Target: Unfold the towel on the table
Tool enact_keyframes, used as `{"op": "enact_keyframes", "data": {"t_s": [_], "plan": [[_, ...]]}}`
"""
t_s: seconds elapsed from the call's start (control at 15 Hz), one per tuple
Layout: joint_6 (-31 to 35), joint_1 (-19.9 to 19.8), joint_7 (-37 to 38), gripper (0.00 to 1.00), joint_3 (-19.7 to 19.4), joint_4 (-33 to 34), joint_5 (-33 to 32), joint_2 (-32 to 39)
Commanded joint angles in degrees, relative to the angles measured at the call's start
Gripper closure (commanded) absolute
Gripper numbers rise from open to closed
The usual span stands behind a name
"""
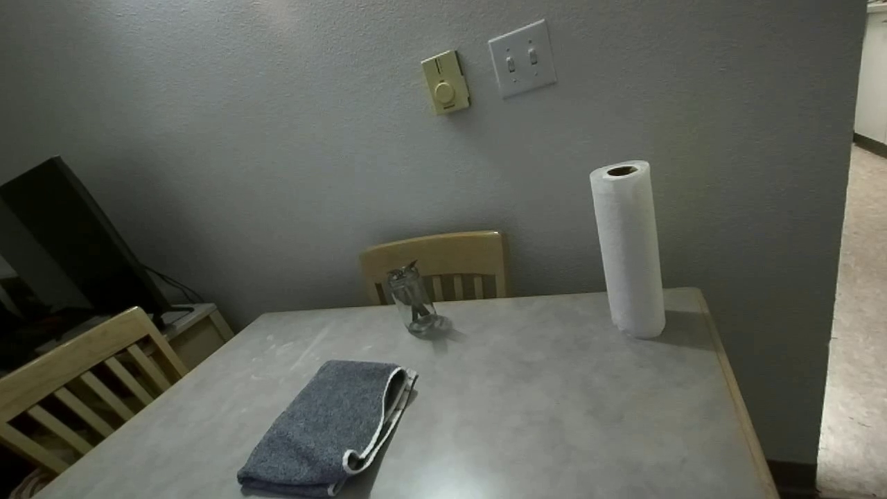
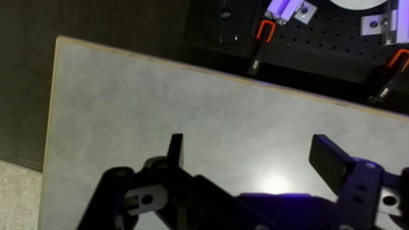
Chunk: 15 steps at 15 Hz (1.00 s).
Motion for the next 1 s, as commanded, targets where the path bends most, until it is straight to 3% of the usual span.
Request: {"op": "enact_keyframes", "data": {"t_s": [0.0,0.2,0.33,0.4,0.53,0.73,0.93], "plan": [[9.8,-0.4,-12.1,0.0,-6.2,3.2,-0.4,8.9],[16.3,3.2,-25.7,0.0,-14.7,6.6,-0.1,14.4],[17.2,5.6,-35.0,0.0,-19.7,9.1,0.6,16.4],[17.5,-1.3,-30.5,0.0,-12.2,5.4,2.6,14.1],[17.8,0.0,-35.2,0.0,-15.1,7.5,2.9,16.4],[18.0,0.3,-36.8,0.0,-15.7,7.8,4.4,16.7],[22.9,1.1,-42.9,0.0,-18.5,7.0,14.5,19.7]]}}
